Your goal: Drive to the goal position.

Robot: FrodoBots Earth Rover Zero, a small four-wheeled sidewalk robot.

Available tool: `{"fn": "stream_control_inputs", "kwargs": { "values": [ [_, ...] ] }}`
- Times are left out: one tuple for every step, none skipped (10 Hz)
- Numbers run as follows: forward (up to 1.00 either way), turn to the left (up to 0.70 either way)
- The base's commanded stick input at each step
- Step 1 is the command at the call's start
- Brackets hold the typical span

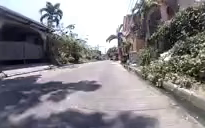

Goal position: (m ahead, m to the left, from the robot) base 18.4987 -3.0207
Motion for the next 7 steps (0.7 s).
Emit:
{"fn": "stream_control_inputs", "kwargs": {
  "values": [
    [1.00,0.00],
    [1.00,0.00],
    [1.00,0.00],
    [1.00,0.00],
    [1.00,-0.07],
    [1.00,-0.29],
    [1.00,-0.38]
  ]
}}
